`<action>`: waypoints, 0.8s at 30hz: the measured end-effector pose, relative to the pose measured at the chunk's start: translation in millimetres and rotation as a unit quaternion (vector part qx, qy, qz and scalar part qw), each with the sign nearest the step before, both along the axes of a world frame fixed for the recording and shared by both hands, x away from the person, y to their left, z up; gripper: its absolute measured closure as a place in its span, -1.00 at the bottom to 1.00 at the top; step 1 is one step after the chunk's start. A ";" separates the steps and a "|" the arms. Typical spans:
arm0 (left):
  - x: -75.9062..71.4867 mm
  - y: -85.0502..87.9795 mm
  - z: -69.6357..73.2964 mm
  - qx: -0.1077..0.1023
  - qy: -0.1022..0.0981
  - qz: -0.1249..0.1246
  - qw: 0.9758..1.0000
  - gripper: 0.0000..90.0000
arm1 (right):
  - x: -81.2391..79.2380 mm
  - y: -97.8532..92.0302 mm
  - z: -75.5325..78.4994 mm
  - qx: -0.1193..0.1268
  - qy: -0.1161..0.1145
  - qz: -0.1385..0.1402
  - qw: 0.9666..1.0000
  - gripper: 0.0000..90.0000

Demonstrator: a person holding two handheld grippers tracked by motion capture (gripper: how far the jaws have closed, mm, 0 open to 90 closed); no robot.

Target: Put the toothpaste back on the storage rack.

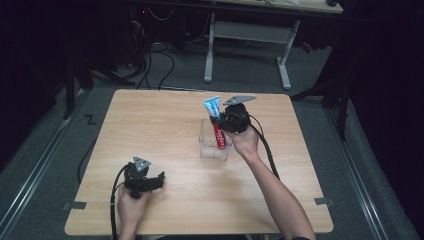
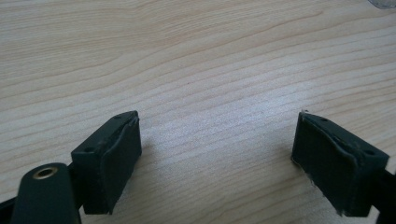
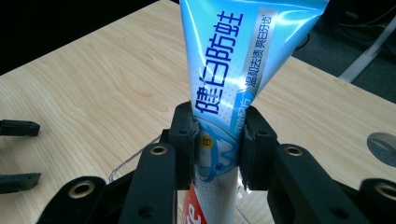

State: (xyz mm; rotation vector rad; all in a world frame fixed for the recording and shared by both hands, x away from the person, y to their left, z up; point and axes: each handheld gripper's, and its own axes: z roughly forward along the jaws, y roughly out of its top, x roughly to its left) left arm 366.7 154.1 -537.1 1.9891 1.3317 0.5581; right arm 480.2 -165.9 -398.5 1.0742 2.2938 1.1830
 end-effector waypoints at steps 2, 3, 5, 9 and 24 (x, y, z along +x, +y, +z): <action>0.0 0.0 0.0 0.000 0.000 0.000 1.000 -0.64 | 0.2 -0.4 -1.0 0.000 0.000 0.001 1.000 0.56; 0.0 0.0 0.0 0.000 0.000 0.000 1.000 -0.64 | 0.0 -0.8 -2.1 -0.004 0.002 0.000 1.000 0.56; 0.0 0.0 0.0 0.000 0.000 0.000 1.000 -0.64 | -0.1 -1.0 -2.6 -0.006 0.002 0.000 1.000 0.56; 0.0 0.0 0.0 0.000 0.000 0.000 1.000 -0.64 | -0.2 -1.9 -4.6 -0.008 0.004 0.000 1.000 0.56; -0.1 0.2 0.1 0.001 0.001 -0.001 1.000 -0.64 | -0.6 4.7 -14.1 -0.029 0.012 0.011 0.999 0.55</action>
